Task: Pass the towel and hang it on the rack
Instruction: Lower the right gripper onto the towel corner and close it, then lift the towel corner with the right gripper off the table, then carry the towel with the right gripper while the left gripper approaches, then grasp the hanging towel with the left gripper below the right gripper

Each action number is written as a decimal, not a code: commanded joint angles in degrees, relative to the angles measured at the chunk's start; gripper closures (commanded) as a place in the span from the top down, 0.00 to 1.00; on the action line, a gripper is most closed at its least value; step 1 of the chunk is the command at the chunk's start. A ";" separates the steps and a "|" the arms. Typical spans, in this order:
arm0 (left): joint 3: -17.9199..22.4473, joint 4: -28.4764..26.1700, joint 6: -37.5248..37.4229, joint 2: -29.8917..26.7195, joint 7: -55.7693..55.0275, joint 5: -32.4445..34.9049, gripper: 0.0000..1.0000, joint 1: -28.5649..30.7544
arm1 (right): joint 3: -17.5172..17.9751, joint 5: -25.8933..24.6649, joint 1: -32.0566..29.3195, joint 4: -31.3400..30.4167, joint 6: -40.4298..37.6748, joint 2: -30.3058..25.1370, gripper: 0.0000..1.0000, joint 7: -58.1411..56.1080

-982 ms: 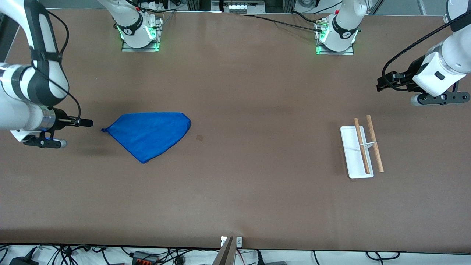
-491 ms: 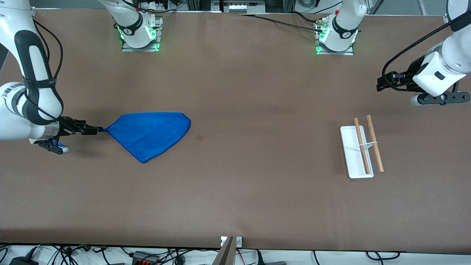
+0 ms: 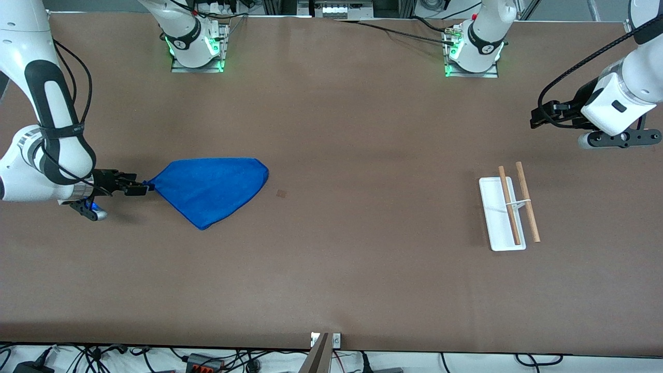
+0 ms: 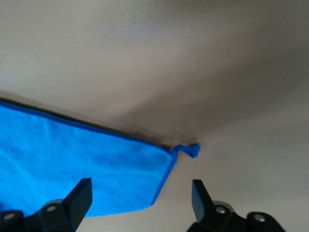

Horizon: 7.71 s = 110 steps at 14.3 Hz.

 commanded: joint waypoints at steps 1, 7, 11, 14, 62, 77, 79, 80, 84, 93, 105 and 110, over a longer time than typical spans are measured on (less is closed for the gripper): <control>-0.21 1.71 -1.37 0.51 0.34 -0.60 1.00 0.22 | 0.55 1.83 -1.46 -0.43 -0.38 -0.08 0.88 2.27; -0.21 1.71 -1.37 0.51 0.34 -0.60 1.00 0.31 | 0.55 4.81 -1.99 -1.75 -0.47 1.24 0.91 2.36; -0.21 1.71 -1.46 0.51 0.25 -0.60 1.00 0.31 | 0.55 4.91 -1.46 -1.75 0.15 1.42 0.91 2.62; -0.21 1.71 -1.46 0.51 0.25 -0.60 1.00 0.22 | 0.55 5.00 -1.29 -1.75 0.67 1.95 0.91 2.71; -0.29 1.71 -2.16 0.59 0.25 -0.95 1.00 0.31 | 1.60 -1.60 12.41 18.62 -20.58 -5.87 0.00 0.08; -0.82 1.45 -2.43 4.70 6.62 -3.68 1.00 -1.70 | 25.78 0.78 31.66 41.05 -1.64 -5.61 0.00 12.20; -0.82 0.84 0.89 7.96 17.60 -4.20 1.00 -2.68 | 25.69 0.78 35.00 41.05 4.08 -5.35 0.00 12.38; -0.91 0.23 3.53 8.59 23.75 -5.34 1.00 -2.59 | 25.69 0.78 36.49 40.96 6.97 -5.00 0.00 13.69; -0.91 -2.24 13.38 16.92 56.61 -20.52 1.00 -0.93 | 25.51 -0.71 40.72 40.61 13.33 -4.38 0.00 18.18; -3.88 -8.56 21.04 26.96 100.77 -49.09 1.00 -1.01 | 25.51 -2.38 41.34 40.52 13.51 -4.21 0.00 19.32; -14.88 -12.96 30.62 27.49 111.07 -61.41 1.00 -1.80 | 25.51 -2.83 41.34 40.52 13.51 -4.21 0.00 19.24; -15.59 -18.49 29.31 26.44 118.81 -62.92 1.00 0.66 | 25.51 -2.91 41.34 40.52 13.51 -4.21 0.00 19.24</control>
